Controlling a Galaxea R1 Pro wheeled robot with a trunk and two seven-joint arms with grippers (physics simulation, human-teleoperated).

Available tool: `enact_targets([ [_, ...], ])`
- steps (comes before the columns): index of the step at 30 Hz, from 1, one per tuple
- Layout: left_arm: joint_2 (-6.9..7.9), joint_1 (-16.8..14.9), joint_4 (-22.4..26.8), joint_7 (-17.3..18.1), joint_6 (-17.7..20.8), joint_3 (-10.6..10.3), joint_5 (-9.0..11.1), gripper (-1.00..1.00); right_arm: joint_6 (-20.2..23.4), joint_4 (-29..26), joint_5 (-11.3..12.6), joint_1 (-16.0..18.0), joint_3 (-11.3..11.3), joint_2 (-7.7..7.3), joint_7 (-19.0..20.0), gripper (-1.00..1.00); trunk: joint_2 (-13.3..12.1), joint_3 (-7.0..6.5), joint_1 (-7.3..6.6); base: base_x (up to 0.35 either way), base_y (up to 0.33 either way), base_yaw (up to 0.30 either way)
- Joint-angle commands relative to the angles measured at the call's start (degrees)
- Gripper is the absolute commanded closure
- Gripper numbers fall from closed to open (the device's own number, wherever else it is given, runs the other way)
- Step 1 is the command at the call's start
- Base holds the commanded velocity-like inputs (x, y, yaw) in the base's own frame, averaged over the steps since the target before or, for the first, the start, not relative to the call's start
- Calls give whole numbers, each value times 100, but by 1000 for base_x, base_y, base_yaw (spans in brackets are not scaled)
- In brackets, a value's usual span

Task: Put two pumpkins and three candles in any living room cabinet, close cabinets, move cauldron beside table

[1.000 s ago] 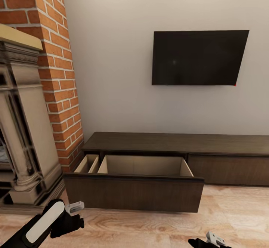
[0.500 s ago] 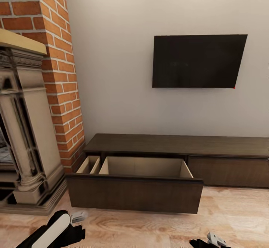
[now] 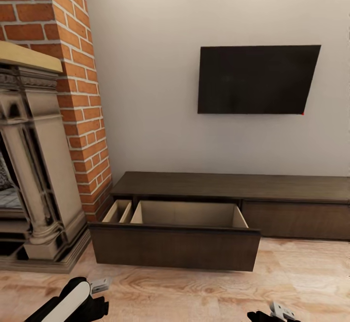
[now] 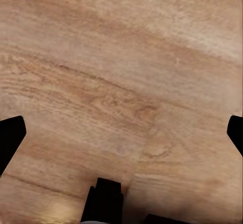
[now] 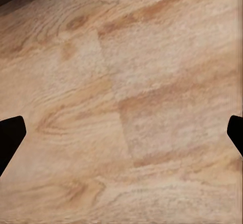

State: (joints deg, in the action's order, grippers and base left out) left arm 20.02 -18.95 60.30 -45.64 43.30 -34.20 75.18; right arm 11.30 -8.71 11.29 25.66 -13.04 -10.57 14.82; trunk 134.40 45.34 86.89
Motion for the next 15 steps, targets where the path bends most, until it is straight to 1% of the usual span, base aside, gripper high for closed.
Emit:
enact_targets([
  [1,1,0,8,-59,-30,-18,58,-100,40,-8,56,1,-3,3,12,-100,-38,-2,-27,-207,0,0],
  [6,12,13,8,-59,-225,-72,51,-100,39,-8,58,1,56,18,4,-100,-239,-46,-136,-66,0,0],
  [11,19,14,-7,-59,-269,-128,49,-100,37,-5,54,1,63,19,4,-100,-439,-89,-246,-9,0,0],
  [15,-19,14,-289,-43,-300,-140,49,-100,-54,105,39,1,69,20,3,-100,-599,-123,-334,-1,0,0],
])
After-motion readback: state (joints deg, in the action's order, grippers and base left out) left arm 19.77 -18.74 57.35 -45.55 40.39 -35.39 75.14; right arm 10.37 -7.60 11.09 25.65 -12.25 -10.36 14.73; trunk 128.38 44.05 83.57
